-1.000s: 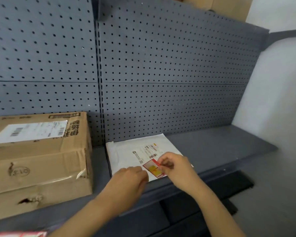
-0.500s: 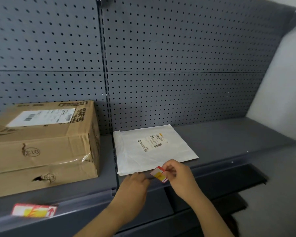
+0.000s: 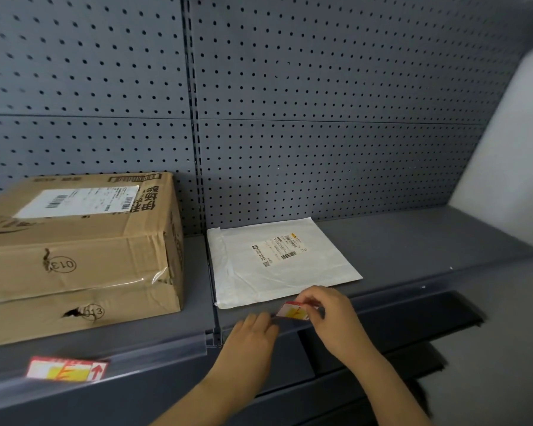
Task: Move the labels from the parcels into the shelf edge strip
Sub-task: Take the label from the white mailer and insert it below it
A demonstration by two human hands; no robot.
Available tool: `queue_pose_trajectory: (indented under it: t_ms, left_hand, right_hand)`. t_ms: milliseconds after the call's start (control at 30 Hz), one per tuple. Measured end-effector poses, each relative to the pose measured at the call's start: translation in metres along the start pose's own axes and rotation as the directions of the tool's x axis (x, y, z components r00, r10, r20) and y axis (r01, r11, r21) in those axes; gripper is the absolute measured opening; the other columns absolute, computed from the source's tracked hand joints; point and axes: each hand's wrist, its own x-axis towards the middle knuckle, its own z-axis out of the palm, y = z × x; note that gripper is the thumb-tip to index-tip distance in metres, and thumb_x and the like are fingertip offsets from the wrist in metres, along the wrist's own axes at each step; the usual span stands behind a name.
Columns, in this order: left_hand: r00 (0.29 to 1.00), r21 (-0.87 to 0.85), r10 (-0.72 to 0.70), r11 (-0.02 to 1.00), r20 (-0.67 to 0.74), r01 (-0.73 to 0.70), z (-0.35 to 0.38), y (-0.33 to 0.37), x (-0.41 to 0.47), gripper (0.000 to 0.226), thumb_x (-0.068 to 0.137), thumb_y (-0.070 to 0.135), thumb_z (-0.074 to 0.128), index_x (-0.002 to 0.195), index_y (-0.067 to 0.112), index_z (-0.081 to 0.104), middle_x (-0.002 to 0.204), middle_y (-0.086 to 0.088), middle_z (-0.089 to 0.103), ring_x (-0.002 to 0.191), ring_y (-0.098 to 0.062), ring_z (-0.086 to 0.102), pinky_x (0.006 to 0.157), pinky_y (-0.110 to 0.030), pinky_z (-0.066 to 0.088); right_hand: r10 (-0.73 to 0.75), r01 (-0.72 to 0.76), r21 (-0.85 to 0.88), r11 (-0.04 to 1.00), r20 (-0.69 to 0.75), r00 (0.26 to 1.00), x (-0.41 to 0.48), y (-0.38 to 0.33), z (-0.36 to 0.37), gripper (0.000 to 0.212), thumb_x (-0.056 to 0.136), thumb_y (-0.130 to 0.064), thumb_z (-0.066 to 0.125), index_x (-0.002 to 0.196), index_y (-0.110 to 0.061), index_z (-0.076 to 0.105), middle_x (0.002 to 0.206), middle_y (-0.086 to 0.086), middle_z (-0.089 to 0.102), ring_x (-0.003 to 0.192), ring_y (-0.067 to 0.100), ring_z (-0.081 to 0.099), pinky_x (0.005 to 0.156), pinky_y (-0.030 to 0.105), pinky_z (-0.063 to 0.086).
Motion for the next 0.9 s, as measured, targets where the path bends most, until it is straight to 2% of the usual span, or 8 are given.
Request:
queue_pose_trajectory:
  t_ms: [133,333,400,467,533,667,733,900]
  left_hand:
    - [1.0,-0.004,0.003,1.0,-0.01,-0.003,-0.001,-0.001,-0.002,0.05,0.084,0.004,0.045,0.132,0.019,0.041,0.126,-0.006,0.044,0.11,-0.027,0.043,0.093,-0.034,0.036]
    - [0.997,-0.037,-0.018,0.999,-0.074,0.016,-0.013,-0.001,-0.006,0.045,0.088,0.008,0.041,0.13,0.023,0.042,0.124,-0.001,0.046,0.109,-0.022,0.045,0.093,-0.03,0.035]
    - [0.992,-0.059,-0.029,0.998,-0.123,0.022,-0.021,-0.002,-0.006,0.04,0.091,0.011,0.041,0.129,0.025,0.043,0.121,0.001,0.048,0.108,-0.019,0.046,0.092,-0.029,0.036]
    - [0.985,-0.081,-0.038,0.996,-0.169,0.025,-0.028,-0.002,-0.002,0.034,0.094,0.016,0.043,0.126,0.027,0.044,0.12,0.003,0.05,0.105,-0.016,0.047,0.091,-0.027,0.037]
    - [0.979,-0.114,-0.039,0.993,-0.199,0.017,-0.032,0.0,0.005,0.035,0.095,0.018,0.044,0.128,0.028,0.043,0.121,0.004,0.05,0.104,-0.015,0.048,0.09,-0.027,0.038]
    - [0.978,-0.139,-0.032,0.99,-0.208,0.003,-0.031,0.008,0.022,0.044,0.095,0.017,0.045,0.137,0.027,0.037,0.126,0.004,0.049,0.107,-0.015,0.048,0.092,-0.028,0.038]
    - [0.979,-0.141,-0.031,0.99,-0.201,0.003,-0.029,0.01,0.029,0.047,0.093,0.014,0.047,0.138,0.025,0.037,0.126,0.003,0.05,0.109,-0.017,0.048,0.093,-0.028,0.039]
    - [0.986,-0.14,-0.032,0.99,-0.166,0.009,-0.028,0.013,0.041,0.033,0.092,0.011,0.052,0.123,0.022,0.053,0.114,0.0,0.058,0.101,-0.018,0.052,0.086,-0.027,0.042]
  right_hand:
    - [-0.025,0.025,-0.067,0.997,0.004,1.0,-0.003,0.009,0.006,0.017,0.085,-0.008,0.063,0.088,-0.025,0.062,0.096,-0.011,0.055,0.09,0.002,0.055,0.079,0.019,0.052]
    - [-0.029,0.022,-0.113,0.993,-0.062,0.998,-0.007,0.012,0.012,0.022,0.085,-0.009,0.065,0.1,-0.025,0.06,0.106,-0.013,0.052,0.101,0.001,0.05,0.083,0.009,0.043]
    - [0.022,-0.039,-0.098,0.994,-0.166,0.986,-0.011,0.01,0.011,0.028,0.084,-0.007,0.066,0.102,-0.028,0.059,0.109,-0.012,0.051,0.104,0.001,0.048,0.08,0.007,0.04]
    - [0.134,-0.135,0.018,0.991,-0.309,0.941,-0.016,0.007,0.009,0.032,0.084,-0.004,0.065,0.098,-0.032,0.058,0.109,-0.01,0.055,0.102,0.004,0.052,0.071,0.006,0.041]
    - [0.217,-0.194,0.101,0.976,-0.358,0.908,-0.019,0.004,0.008,0.033,0.084,-0.004,0.064,0.094,-0.034,0.056,0.106,-0.008,0.058,0.097,0.007,0.057,0.063,0.007,0.043]
    - [0.219,-0.223,0.007,0.975,-0.215,0.952,-0.023,0.004,0.005,0.029,0.084,-0.008,0.066,0.096,-0.032,0.056,0.107,-0.008,0.055,0.099,0.006,0.054,0.073,0.011,0.046]
    - [0.201,-0.211,-0.034,0.977,-0.19,0.961,-0.024,0.005,0.003,0.027,0.083,-0.01,0.067,0.099,-0.029,0.057,0.107,-0.008,0.055,0.1,0.006,0.053,0.079,0.014,0.047]
    - [0.148,-0.164,-0.111,0.98,-0.139,0.979,-0.023,0.006,0.0,0.026,0.084,-0.013,0.067,0.106,-0.026,0.059,0.112,-0.007,0.055,0.104,0.004,0.05,0.086,0.015,0.045]
